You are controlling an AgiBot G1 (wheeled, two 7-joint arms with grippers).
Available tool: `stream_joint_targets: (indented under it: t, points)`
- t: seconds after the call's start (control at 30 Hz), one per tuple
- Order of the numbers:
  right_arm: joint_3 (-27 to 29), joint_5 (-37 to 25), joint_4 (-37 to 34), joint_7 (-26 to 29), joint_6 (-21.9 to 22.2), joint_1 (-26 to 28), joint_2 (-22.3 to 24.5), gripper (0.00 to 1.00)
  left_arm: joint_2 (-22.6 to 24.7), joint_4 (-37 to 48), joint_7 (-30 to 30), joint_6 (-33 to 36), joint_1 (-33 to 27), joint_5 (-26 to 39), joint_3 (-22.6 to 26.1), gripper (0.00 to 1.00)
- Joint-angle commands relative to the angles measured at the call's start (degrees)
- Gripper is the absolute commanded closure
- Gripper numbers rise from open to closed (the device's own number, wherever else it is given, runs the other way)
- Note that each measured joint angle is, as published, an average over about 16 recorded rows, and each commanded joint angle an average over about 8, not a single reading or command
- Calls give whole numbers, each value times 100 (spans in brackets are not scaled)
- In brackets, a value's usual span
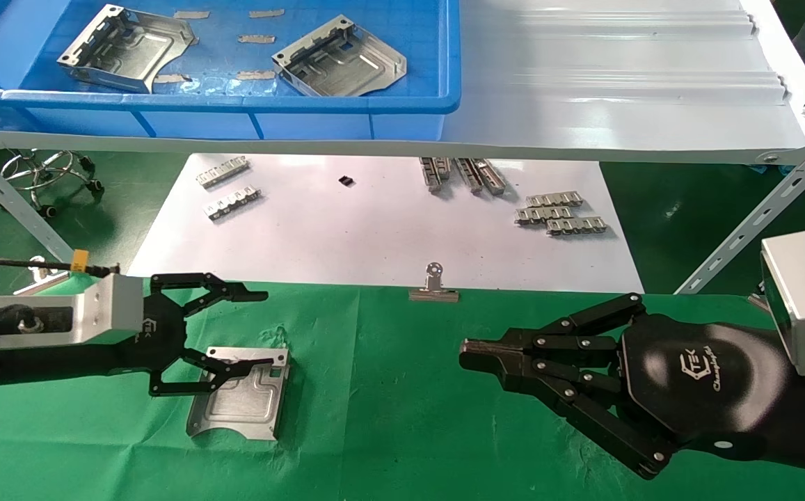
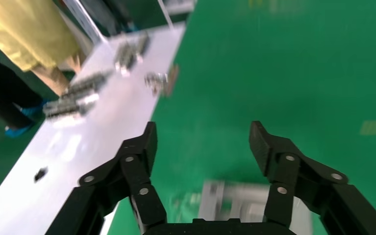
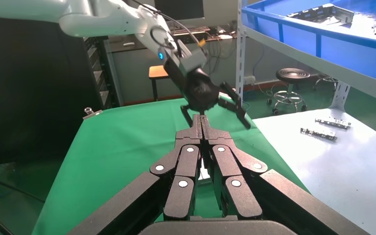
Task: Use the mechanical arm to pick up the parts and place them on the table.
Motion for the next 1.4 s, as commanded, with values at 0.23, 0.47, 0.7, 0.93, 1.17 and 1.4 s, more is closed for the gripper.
stream_joint_targets:
  t: [0.23,0.47,0.7,0.93,1.17,1.4]
  points:
    - [0,0,0,0,0,0,0,0,-267,-880,-1024,30,414,-516,-204,0]
    - [0,0,0,0,0,0,0,0,-400,-1471,-1528,-54,719,-610,-559,0]
    - [0,0,0,0,0,0,0,0,-534,-2069,-2038,-139,1027,-705,-918,0]
    - [0,0,0,0,0,0,0,0,-666,-2657,-2541,-222,1331,-798,-1272,0]
    - [0,0,0,0,0,0,0,0,-800,-3253,-3049,-307,1638,-893,-1630,0]
    - [0,0,0,0,0,0,0,0,-934,-3849,-3558,-391,1945,-987,-1988,0]
